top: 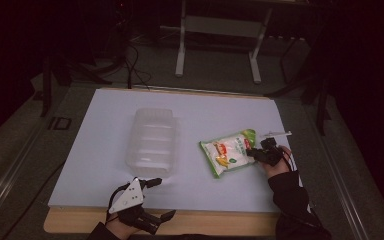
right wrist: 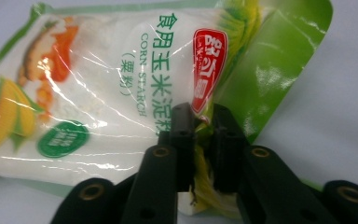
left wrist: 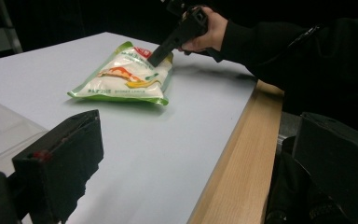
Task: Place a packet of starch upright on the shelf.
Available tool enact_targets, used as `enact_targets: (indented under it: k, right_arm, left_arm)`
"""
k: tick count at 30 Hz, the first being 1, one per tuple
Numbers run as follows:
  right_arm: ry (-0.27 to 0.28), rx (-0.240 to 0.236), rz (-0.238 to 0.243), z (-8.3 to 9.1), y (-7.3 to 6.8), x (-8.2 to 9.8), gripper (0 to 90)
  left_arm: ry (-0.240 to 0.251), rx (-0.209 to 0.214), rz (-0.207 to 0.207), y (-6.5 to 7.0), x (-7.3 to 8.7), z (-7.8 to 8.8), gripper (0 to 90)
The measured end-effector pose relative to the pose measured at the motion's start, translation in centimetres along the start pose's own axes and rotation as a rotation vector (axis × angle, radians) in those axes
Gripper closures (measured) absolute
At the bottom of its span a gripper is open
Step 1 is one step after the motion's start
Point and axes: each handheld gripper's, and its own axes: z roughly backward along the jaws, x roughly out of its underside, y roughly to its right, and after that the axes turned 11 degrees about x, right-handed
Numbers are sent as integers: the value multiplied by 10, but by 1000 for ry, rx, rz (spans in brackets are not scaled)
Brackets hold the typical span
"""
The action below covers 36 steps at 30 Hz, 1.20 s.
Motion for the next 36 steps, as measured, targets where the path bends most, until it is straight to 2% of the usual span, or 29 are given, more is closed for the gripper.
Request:
enact_targets:
  k: [4, 11, 14, 16, 18, 23, 25, 31, 32, 33, 36]
  right_arm:
    - [23, 3, 21, 7, -3, -3, 843]
    - [130, 8, 108, 36, -14, -17, 854]
    - [159, 15, 151, 47, -22, -24, 858]
    - [168, 16, 157, 50, -25, -26, 858]
    - [186, 25, 197, 58, -34, -31, 863]
    - [236, 14, 240, 73, -47, -40, 871]
    - [261, 7, 244, 79, -52, -43, 873]
    - [301, 30, 332, 99, -68, -52, 875]
    - [301, 30, 332, 99, -68, -52, 875]
    - [323, 38, 364, 107, -74, -54, 874]
    - [357, 44, 395, 117, -78, -58, 874]
  left_arm:
    - [3, 2, 6, -1, 0, 1, 21]
    - [5, 2, 16, -2, 0, 1, 21]
    - [4, 3, 17, -2, 0, 1, 21]
    - [2, 1, 17, -2, 0, 1, 21]
    - [1, 4, 20, -3, 0, 1, 28]
    - [7, 3, 27, -3, 0, 1, 33]
    - [8, 5, 29, -4, 0, 1, 33]
    - [4, 9, 32, -3, 0, 0, 33]
    - [4, 9, 32, -3, 0, 0, 33]
    - [5, 9, 34, -4, 0, 0, 33]
    - [5, 8, 35, -4, 0, 0, 33]
